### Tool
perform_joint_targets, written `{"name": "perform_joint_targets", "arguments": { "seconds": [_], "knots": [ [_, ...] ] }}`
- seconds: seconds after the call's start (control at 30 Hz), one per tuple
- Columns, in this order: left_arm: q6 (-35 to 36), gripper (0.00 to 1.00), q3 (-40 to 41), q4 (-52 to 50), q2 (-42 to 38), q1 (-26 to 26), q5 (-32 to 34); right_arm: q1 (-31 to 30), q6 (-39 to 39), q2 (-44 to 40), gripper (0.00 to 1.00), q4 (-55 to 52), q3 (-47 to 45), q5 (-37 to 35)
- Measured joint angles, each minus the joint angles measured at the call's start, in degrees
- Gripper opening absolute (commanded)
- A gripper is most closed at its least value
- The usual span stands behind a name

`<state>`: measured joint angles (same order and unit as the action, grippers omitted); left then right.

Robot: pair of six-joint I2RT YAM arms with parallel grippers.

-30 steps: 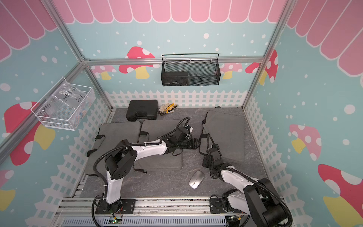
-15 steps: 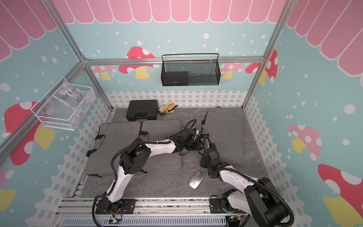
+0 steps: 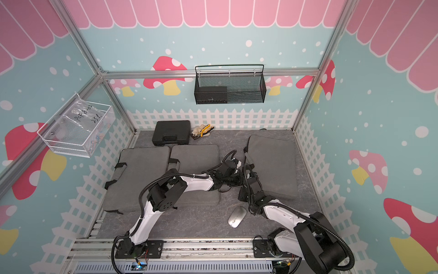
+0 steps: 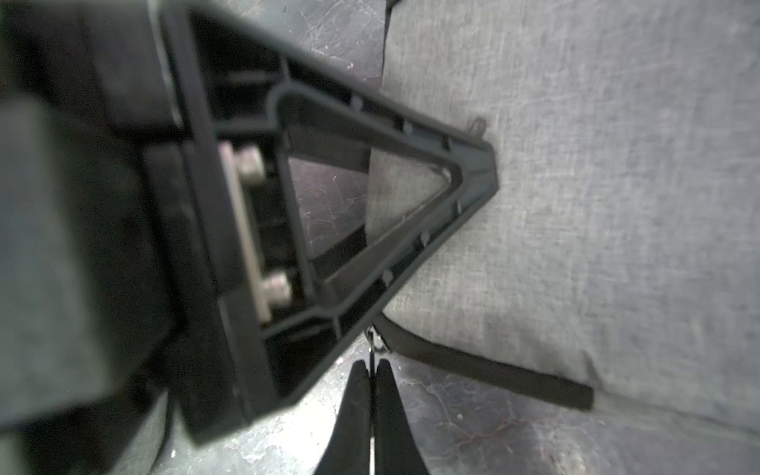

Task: Put the mouse into the laptop bag
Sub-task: Unzip the zipper on the zippered laptop bag.

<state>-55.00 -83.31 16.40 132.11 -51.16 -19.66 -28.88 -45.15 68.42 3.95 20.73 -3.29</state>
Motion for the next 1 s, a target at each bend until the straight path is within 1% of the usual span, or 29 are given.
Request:
{"name": "perform_joint_targets", "arguments": {
  "seconds": [0.1, 0.23, 0.37, 0.6, 0.7, 0.77, 1.0],
  "knots": [
    [-1.9, 0.46, 3.72, 4.52, -1.29, -0.5, 0.07, -0.11, -1.31, -1.79, 0.0, 0.79, -1.36, 0.76],
    [-2.21, 0.52, 6.34, 5.18, -4.11, -0.92, 0.15, -0.42, -3.72, -7.96, 0.0, 0.98, -4.37, 1.16],
    [-1.6, 0.56, 6.54, 3.78, -7.02, -0.28, 0.13, -0.44, -6.47, -11.8, 0.0, 0.22, -4.81, 0.92],
    [0.66, 0.65, 4.68, -2.25, -8.98, 3.21, 1.31, -0.46, -13.16, -12.37, 0.0, -7.96, -3.17, -1.44],
    [1.92, 0.66, 2.05, -6.16, -8.96, 4.96, 2.43, -0.22, -15.63, -13.66, 0.0, -10.84, -3.13, -2.84],
    [2.93, 0.67, -1.16, -8.92, -8.28, 5.73, 3.02, 0.09, -17.49, -15.15, 0.0, -12.39, -3.13, -3.76],
    [5.95, 0.67, -18.58, -16.24, 0.59, 5.95, 2.84, 0.81, -22.05, -18.95, 0.0, -17.46, -3.15, -7.02]
  ]
}}
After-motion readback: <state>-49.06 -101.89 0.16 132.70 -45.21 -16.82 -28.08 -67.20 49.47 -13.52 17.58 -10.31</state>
